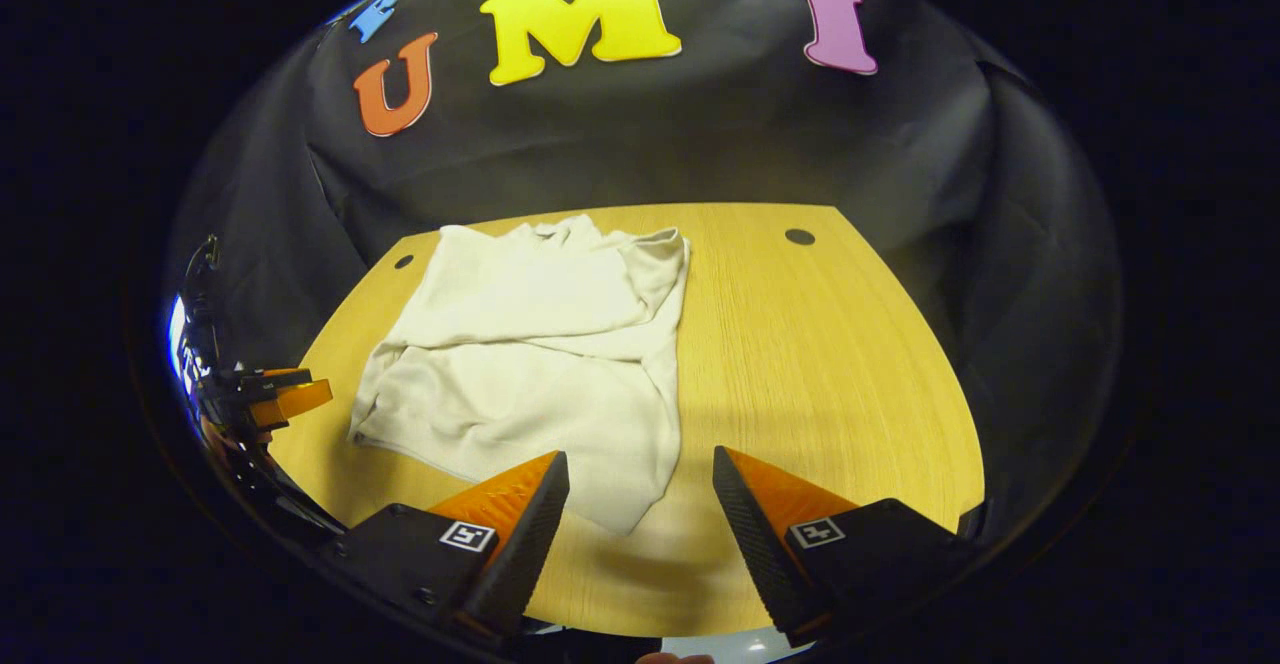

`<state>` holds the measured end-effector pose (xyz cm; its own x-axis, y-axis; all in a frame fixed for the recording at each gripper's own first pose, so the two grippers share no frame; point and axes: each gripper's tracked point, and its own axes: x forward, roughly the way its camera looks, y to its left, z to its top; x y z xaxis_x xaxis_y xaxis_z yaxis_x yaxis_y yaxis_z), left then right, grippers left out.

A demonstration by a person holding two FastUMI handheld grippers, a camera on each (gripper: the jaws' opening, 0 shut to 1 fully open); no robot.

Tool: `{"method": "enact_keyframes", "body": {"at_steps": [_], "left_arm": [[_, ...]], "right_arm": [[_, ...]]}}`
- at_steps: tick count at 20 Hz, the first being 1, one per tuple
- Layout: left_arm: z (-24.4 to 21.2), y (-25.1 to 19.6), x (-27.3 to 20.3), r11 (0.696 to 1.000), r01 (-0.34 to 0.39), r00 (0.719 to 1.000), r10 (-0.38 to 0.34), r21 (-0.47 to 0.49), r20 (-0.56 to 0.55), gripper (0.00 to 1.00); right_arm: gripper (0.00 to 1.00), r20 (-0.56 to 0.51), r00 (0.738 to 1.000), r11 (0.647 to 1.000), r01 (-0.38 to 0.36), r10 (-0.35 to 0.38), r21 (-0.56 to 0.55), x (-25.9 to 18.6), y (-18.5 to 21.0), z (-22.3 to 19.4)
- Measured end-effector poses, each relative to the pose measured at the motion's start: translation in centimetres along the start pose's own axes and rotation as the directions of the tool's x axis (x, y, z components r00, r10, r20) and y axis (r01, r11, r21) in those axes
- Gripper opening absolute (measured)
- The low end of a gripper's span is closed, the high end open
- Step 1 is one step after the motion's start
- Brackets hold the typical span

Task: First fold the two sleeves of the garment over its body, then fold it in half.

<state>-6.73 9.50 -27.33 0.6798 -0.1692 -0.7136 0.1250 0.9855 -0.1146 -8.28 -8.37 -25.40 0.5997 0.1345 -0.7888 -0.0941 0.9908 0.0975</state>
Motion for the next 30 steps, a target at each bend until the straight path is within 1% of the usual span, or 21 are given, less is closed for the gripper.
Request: {"method": "enact_keyframes", "body": {"at_steps": [2, 3, 5, 7, 8, 9, 10, 11, 14, 16, 17, 18, 21, 23, 24, 25, 26, 27, 28, 29, 30], "left_arm": [[-1.5, 0.2, 0.4, 0.999, 0.040, 0.998, -0.041, -0.023, -0.046, 1.00], [-2.2, 0.7, 0.9, 0.999, 0.039, 0.997, -0.042, -0.038, -0.068, 1.00], [-3.1, 1.8, 1.7, 0.997, 0.032, 0.994, -0.039, -0.077, -0.103, 1.00], [-4.0, 2.2, 3.0, 0.990, 0.049, 0.988, -0.067, -0.130, -0.137, 1.00], [-4.3, 2.1, 3.5, 0.986, 0.056, 0.985, -0.081, -0.157, -0.154, 0.97], [-4.5, 2.0, 3.9, 0.983, 0.059, 0.982, -0.089, -0.175, -0.167, 0.97], [-4.6, 2.0, 4.4, 0.980, 0.064, 0.980, -0.097, -0.187, -0.174, 0.97], [-4.7, 2.0, 4.7, 0.979, 0.063, 0.979, -0.099, -0.192, -0.179, 0.97], [-4.4, 1.9, 4.8, 0.973, 0.079, 0.977, -0.119, -0.216, -0.176, 0.97], [-4.1, 1.5, 5.0, 0.972, 0.084, 0.978, -0.123, -0.221, -0.171, 0.94], [-4.1, 1.4, 4.9, 0.973, 0.073, 0.978, -0.113, -0.218, -0.177, 0.93], [-4.1, 1.5, 5.1, 0.974, 0.066, 0.978, -0.107, -0.217, -0.181, 0.89], [-4.2, 1.0, 5.5, 0.973, 0.057, 0.975, -0.103, -0.225, -0.198, 0.83], [-4.5, 1.5, 5.6, 0.972, 0.032, 0.974, -0.083, -0.234, -0.209, 0.69], [-4.4, 1.8, 5.7, 0.969, 0.023, 0.975, -0.076, -0.245, -0.207, 0.46], [-4.4, 2.0, 5.7, 0.965, 0.017, 0.975, -0.074, -0.263, -0.208, 0.47], [-4.5, 1.9, 5.8, 0.959, 0.017, 0.975, -0.079, -0.282, -0.207, 0.35], [-4.4, 1.7, 5.9, 0.952, 0.021, 0.975, -0.087, -0.304, -0.206, 0.30], [-4.5, 1.4, 6.0, 0.945, 0.034, 0.972, -0.106, -0.324, -0.208, 0.20], [-4.5, 1.0, 6.0, 0.941, 0.046, 0.971, -0.121, -0.336, -0.207, 0.18], [-4.5, 0.7, 6.1, 0.938, 0.058, 0.969, -0.135, -0.343, -0.205, 0.14]], "right_arm": [[0.90, -0.043, 0.999, 1.000, 0.012, -0.012, 0.002, 0.6, -0.6, -1.7], [0.89, -0.073, 0.997, 1.000, 0.024, -0.024, -0.003, 1.0, -1.0, -2.6], [0.90, -0.127, 0.991, 1.000, 0.030, -0.030, -0.001, 1.7, -1.4, -4.2], [0.91, -0.169, 0.985, 0.999, 0.033, -0.030, 0.014, 2.8, -1.3, -5.5], [0.91, -0.188, 0.982, 0.999, 0.035, -0.030, 0.026, 3.4, -1.1, -5.9], [0.91, -0.204, 0.979, 0.999, 0.032, -0.023, 0.040, 4.1, -0.7, -6.2], [0.89, -0.215, 0.976, 0.998, 0.034, -0.024, 0.044, 4.8, -0.5, -6.6], [0.91, -0.228, 0.973, 0.998, 0.042, -0.031, 0.042, 5.5, -0.5, -6.9], [0.91, -0.251, 0.967, 0.996, 0.063, -0.047, 0.056, 7.0, -0.1, -7.2], [0.89, -0.262, 0.962, 0.993, 0.101, -0.083, 0.055, 8.1, -0.2, -7.3], [0.89, -0.274, 0.958, 0.993, 0.103, -0.082, 0.063, 8.5, 0.3, -7.5], [0.91, -0.290, 0.953, 0.992, 0.109, -0.084, 0.070, 8.9, 0.6, -7.8], [0.91, -0.329, 0.940, 0.990, 0.123, -0.093, 0.073, 9.6, 1.3, -8.7], [0.93, -0.325, 0.940, 0.990, 0.126, -0.099, 0.063, 9.7, 1.4, -8.8], [0.91, -0.325, 0.938, 0.989, 0.142, -0.119, 0.050, 9.8, 0.8, -8.7], [0.88, -0.321, 0.940, 0.989, 0.139, -0.114, 0.055, 9.8, 0.8, -8.4], [0.73, -0.321, 0.940, 0.988, 0.139, -0.112, 0.063, 10.0, 0.8, -8.4], [0.70, -0.319, 0.942, 0.987, 0.134, -0.099, 0.089, 10.2, 0.8, -8.1], [0.52, -0.317, 0.946, 0.984, 0.118, -0.070, 0.135, 10.4, 1.1, -8.1], [0.41, -0.325, 0.944, 0.976, 0.116, -0.051, 0.185, 10.4, 1.3, -8.0], [0.18, -0.318, 0.948, 0.968, 0.110, -0.034, 0.227, 10.6, 1.3, -7.8]]}}
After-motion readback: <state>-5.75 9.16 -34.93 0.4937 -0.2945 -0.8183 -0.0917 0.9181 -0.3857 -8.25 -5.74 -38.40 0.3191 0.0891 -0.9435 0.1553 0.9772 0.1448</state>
